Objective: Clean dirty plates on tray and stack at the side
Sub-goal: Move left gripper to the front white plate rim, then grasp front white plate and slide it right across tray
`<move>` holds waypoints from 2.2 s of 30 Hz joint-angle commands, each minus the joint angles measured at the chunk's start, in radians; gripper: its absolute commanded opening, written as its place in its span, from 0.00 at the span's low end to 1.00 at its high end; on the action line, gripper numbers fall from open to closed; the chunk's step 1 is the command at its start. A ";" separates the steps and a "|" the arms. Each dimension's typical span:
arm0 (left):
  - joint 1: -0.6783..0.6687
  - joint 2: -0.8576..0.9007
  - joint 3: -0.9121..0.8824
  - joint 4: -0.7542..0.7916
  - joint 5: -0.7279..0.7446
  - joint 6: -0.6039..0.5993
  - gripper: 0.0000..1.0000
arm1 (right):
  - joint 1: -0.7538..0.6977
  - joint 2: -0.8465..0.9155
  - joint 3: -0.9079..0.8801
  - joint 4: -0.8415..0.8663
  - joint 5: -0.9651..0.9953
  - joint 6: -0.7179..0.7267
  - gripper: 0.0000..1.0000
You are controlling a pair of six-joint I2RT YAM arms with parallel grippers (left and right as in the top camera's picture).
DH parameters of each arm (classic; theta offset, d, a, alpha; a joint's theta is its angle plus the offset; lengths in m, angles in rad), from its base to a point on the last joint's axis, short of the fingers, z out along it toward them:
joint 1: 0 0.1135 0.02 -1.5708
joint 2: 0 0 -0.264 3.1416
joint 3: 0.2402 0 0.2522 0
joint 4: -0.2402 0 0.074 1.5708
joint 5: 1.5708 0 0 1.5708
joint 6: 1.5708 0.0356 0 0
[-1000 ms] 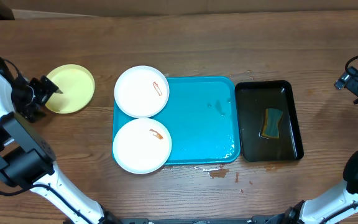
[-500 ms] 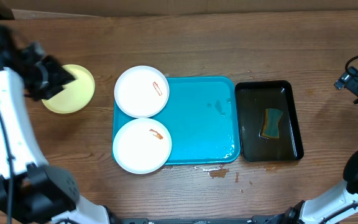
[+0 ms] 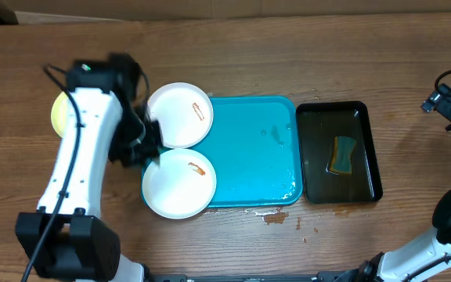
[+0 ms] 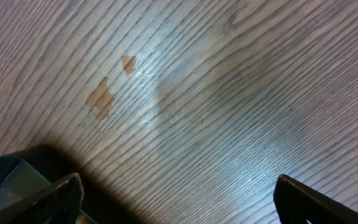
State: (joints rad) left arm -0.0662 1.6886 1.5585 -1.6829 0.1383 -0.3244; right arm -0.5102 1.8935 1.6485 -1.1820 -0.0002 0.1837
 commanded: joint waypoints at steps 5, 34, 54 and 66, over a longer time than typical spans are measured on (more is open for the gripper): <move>0.014 -0.309 -0.351 0.060 -0.068 -0.266 0.35 | -0.002 -0.018 0.008 0.002 -0.001 0.003 1.00; 0.013 -0.321 -0.845 0.696 -0.079 -0.520 0.31 | -0.002 -0.018 0.008 0.003 -0.001 0.003 1.00; 0.013 -0.316 -0.870 0.689 -0.067 -0.483 0.11 | -0.002 -0.018 0.008 0.003 -0.001 0.003 1.00; 0.013 -0.316 -0.842 0.723 0.161 -0.290 0.04 | -0.002 -0.018 0.008 0.003 -0.001 0.003 1.00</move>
State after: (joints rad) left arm -0.0566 1.3647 0.6960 -0.9657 0.1791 -0.7376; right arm -0.5102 1.8935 1.6485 -1.1824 -0.0006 0.1837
